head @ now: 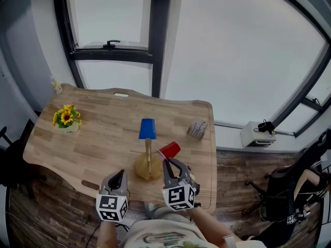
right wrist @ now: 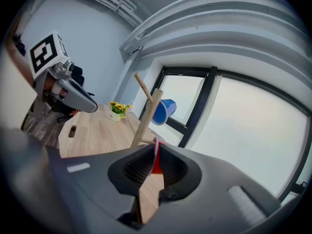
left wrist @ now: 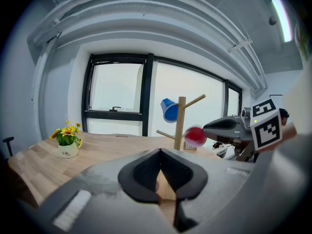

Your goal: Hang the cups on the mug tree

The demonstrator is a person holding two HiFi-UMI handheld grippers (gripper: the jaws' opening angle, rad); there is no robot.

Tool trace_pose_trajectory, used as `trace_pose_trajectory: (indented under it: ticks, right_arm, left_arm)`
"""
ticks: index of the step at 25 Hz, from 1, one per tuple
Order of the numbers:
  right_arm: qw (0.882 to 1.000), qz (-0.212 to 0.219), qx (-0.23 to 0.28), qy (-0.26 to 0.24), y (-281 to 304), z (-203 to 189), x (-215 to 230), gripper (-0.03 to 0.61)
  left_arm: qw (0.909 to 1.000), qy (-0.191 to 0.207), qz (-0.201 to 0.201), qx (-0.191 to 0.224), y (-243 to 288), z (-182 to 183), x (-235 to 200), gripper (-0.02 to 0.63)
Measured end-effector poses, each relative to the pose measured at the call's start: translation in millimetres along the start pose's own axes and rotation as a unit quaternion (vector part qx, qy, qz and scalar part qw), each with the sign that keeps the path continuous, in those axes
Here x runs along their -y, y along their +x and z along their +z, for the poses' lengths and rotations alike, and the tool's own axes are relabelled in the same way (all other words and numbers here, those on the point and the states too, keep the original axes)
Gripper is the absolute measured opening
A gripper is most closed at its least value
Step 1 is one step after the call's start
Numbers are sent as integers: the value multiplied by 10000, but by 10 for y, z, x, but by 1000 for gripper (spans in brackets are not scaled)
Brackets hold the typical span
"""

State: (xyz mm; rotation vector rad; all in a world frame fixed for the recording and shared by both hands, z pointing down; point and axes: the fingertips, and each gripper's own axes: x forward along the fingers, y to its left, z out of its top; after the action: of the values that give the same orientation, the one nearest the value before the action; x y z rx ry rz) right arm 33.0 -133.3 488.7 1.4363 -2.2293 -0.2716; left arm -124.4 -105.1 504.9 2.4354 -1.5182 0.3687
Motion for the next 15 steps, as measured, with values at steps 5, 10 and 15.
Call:
trace_pose_trajectory:
  ticks: [5, 10, 15]
  right_arm:
    - [9999, 128, 23, 2, 32, 14, -109, 32]
    - [9997, 242, 34, 14, 67, 24, -207, 32]
    - [9993, 377, 19, 14, 98, 17, -301, 34]
  left_arm:
    - [10000, -10, 39, -8, -47, -21, -3, 5]
    - [10000, -13, 72, -29, -105, -57, 4, 5]
    - [9998, -13, 160, -72, -170, -97, -6, 5]
